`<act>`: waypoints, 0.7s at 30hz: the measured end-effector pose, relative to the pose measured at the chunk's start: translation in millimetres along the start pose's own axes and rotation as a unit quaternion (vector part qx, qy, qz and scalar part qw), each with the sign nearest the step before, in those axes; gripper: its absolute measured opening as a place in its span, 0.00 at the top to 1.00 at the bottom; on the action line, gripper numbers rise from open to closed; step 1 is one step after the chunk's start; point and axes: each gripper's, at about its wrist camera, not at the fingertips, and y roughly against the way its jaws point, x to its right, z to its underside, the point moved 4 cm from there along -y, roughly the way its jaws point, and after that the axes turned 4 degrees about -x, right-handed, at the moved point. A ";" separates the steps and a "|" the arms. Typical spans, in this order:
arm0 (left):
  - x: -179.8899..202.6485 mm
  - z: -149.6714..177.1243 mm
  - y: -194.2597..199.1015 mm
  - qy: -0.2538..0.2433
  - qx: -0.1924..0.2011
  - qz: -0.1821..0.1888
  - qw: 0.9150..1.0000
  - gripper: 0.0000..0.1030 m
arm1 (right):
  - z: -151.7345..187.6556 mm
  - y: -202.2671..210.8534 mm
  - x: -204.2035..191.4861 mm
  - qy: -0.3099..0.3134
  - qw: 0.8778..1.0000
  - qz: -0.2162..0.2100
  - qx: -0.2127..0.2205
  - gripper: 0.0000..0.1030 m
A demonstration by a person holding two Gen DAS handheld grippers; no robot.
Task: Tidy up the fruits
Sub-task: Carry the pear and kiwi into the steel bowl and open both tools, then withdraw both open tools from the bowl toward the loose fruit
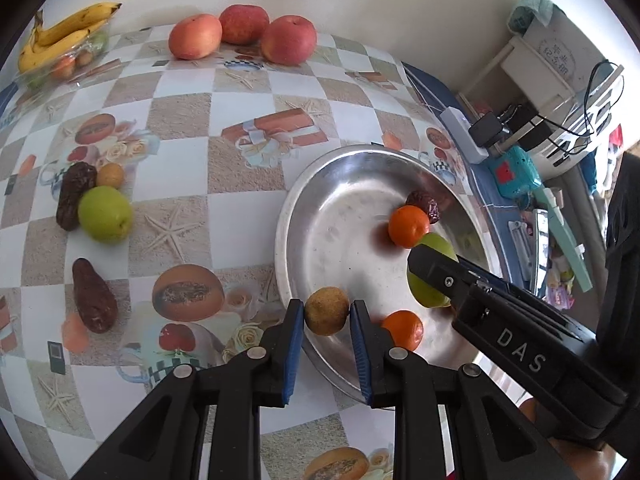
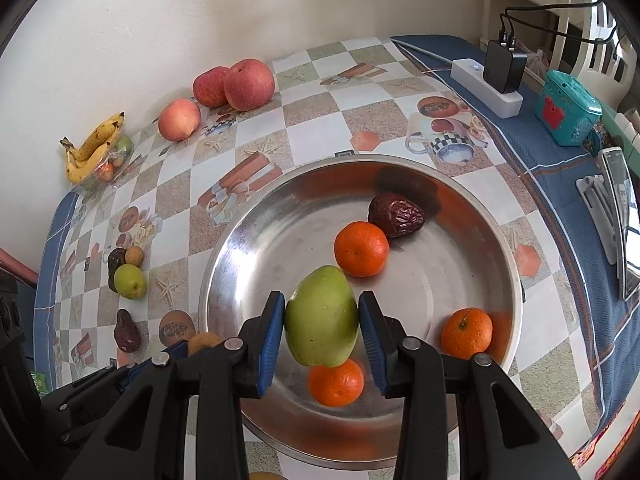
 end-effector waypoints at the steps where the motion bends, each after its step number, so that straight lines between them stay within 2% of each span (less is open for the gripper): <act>1: -1.9 -0.4 0.8 0.002 0.002 -0.003 1.000 0.66 | 0.5 0.0 -0.3 0.000 1.000 -0.001 0.000 0.61; 8: -17.7 -1.1 4.3 0.025 0.005 -0.010 1.000 0.61 | 1.6 -1.9 -0.5 0.002 1.000 0.001 -0.004 0.61; 12: -25.6 -1.6 5.5 0.034 0.006 -0.024 0.999 0.49 | 1.4 -2.4 -2.1 0.006 1.000 0.000 -0.003 0.58; 14: -29.1 -2.2 6.2 0.039 0.006 -0.030 0.999 0.41 | 1.1 -2.1 -3.9 0.010 1.000 0.002 -0.001 0.43; 17: -35.5 -3.4 8.3 0.048 0.009 -0.043 0.998 0.33 | 0.5 -2.1 -5.0 0.014 1.000 0.007 0.000 0.34; 18: -39.2 -4.1 10.3 0.053 0.013 -0.055 0.997 0.27 | 0.2 -2.3 -4.7 0.015 1.000 0.012 0.000 0.32; 20: -44.6 -5.8 13.8 0.057 0.022 -0.073 0.996 0.19 | -0.6 -2.3 -3.5 0.018 1.000 0.021 0.001 0.21; 21: -47.2 -6.4 15.0 0.058 0.025 -0.081 0.995 0.15 | -0.9 -2.4 -2.6 0.019 0.999 0.028 0.002 0.20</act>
